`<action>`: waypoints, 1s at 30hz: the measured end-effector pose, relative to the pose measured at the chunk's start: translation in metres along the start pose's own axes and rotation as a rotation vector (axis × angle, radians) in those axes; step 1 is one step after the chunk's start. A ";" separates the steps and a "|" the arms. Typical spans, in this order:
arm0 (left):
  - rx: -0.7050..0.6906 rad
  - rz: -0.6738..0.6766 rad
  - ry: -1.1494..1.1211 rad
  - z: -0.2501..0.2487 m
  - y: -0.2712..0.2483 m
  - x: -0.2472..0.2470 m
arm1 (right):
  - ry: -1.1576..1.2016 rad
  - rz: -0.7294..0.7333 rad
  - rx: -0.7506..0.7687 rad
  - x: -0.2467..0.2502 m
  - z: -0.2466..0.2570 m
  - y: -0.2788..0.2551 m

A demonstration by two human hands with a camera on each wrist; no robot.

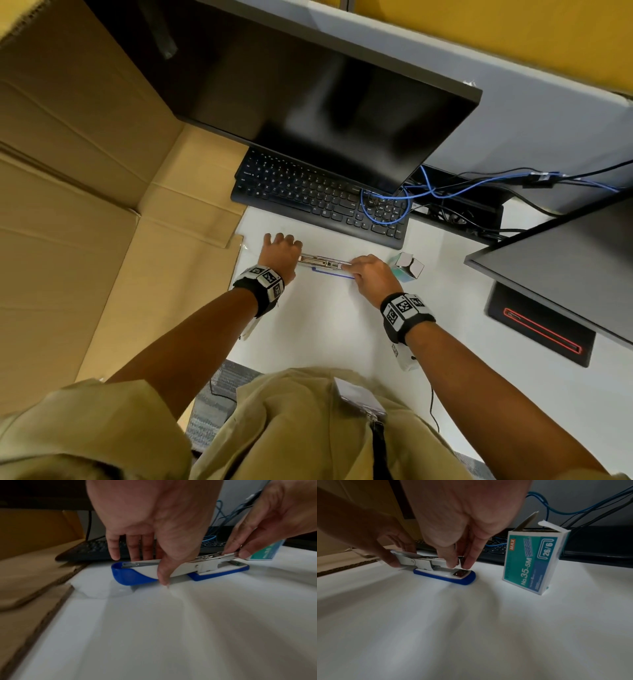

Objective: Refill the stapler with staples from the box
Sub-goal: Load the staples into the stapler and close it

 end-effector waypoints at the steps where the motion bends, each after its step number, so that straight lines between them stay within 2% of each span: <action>1: -0.013 0.008 0.018 0.000 -0.001 0.002 | -0.002 -0.004 0.000 -0.001 0.000 -0.002; 8: -0.066 -0.014 0.011 -0.002 -0.002 0.033 | -0.018 -0.030 0.003 -0.006 0.000 -0.010; 19: -0.104 -0.150 -0.285 -0.027 -0.002 0.050 | 0.026 -0.036 -0.002 -0.014 -0.004 -0.018; 23: -0.176 -0.181 -0.363 -0.043 0.000 0.046 | 0.154 -0.018 -0.116 -0.014 -0.006 -0.026; 27: -0.257 -0.209 -0.318 -0.059 0.001 0.035 | 0.279 -0.009 -0.246 -0.015 -0.011 -0.033; 30: -0.300 -0.228 -0.265 -0.067 0.003 0.026 | 0.322 -0.001 -0.282 -0.012 -0.015 -0.039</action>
Point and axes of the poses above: each hand's wrist, its own y-axis towards the middle knuckle, its own x-axis out of the back of the hand, z = x × y, the point moved 1 cm from there along y, towards the middle knuckle, and after that the axes turned 12 degrees about -x, right-handed, at the moved point
